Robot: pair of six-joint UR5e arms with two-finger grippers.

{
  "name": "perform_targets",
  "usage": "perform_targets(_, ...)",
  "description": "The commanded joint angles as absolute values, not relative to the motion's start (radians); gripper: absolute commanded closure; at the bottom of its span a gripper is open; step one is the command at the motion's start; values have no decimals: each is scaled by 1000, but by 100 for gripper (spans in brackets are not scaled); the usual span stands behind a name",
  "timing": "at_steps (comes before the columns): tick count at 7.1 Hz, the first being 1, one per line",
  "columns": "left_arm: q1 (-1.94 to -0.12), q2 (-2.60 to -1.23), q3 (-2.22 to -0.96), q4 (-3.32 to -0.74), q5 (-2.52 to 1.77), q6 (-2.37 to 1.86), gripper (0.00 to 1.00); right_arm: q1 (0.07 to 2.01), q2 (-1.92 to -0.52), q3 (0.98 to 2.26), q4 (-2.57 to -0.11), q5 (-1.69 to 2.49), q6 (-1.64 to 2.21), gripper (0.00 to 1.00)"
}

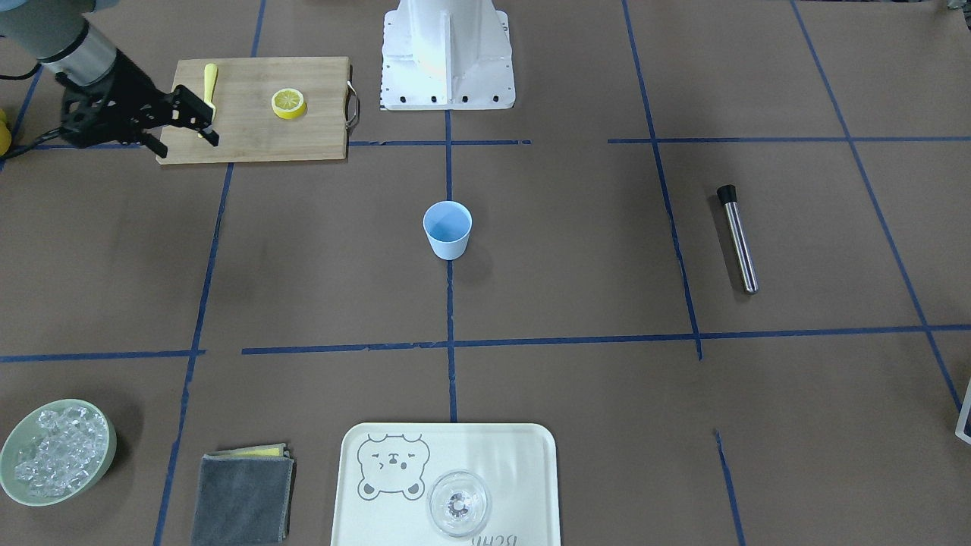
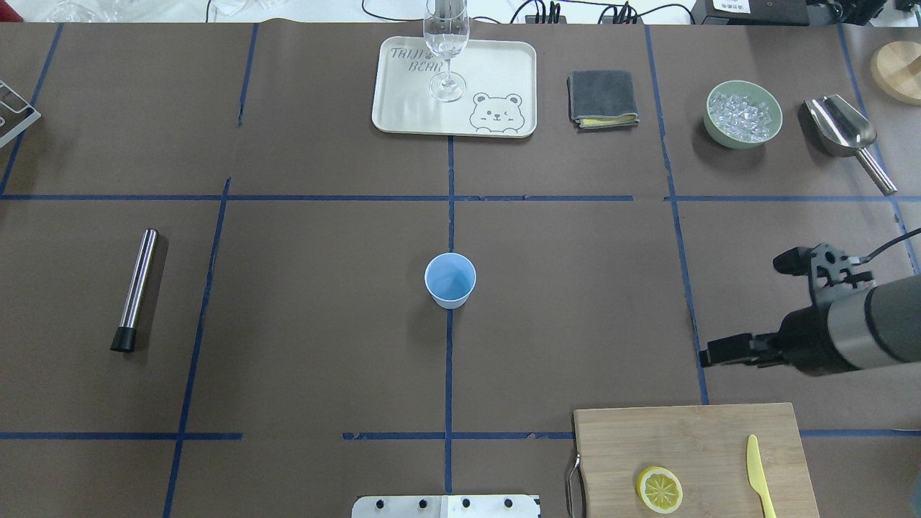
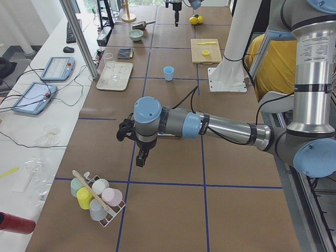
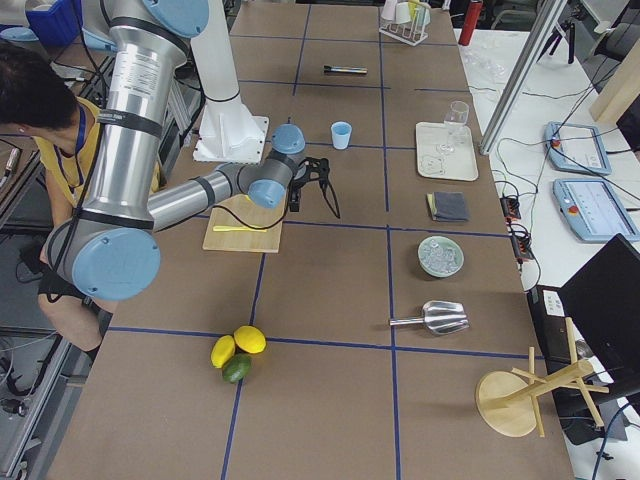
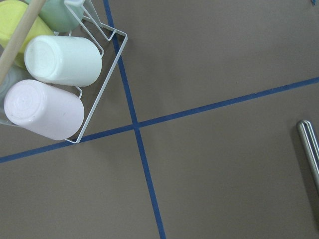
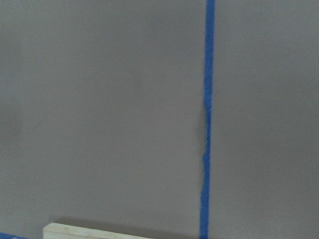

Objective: Squeeze lemon into cup
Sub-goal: 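Move the right gripper down to the lemon slice on the cutting board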

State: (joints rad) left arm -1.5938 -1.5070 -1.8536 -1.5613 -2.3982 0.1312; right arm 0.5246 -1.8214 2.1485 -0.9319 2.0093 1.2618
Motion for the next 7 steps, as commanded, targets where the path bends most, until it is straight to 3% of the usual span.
perform_targets(1, -1594, -1506, -1856, -1562, -2443, 130, 0, 202, -1827, 2233, -995, 1738, 1371, 0)
perform_targets(5, -1594, -1503, -1853, -1562, -2444, 130, 0, -23, -1822, 2226, -1106, 1488, 1427, 0)
perform_targets(7, -1594, -1505, -1853, -1562, -2444, 132, 0, -32, -1804, 2200, -1108, 1476, 1447, 0)
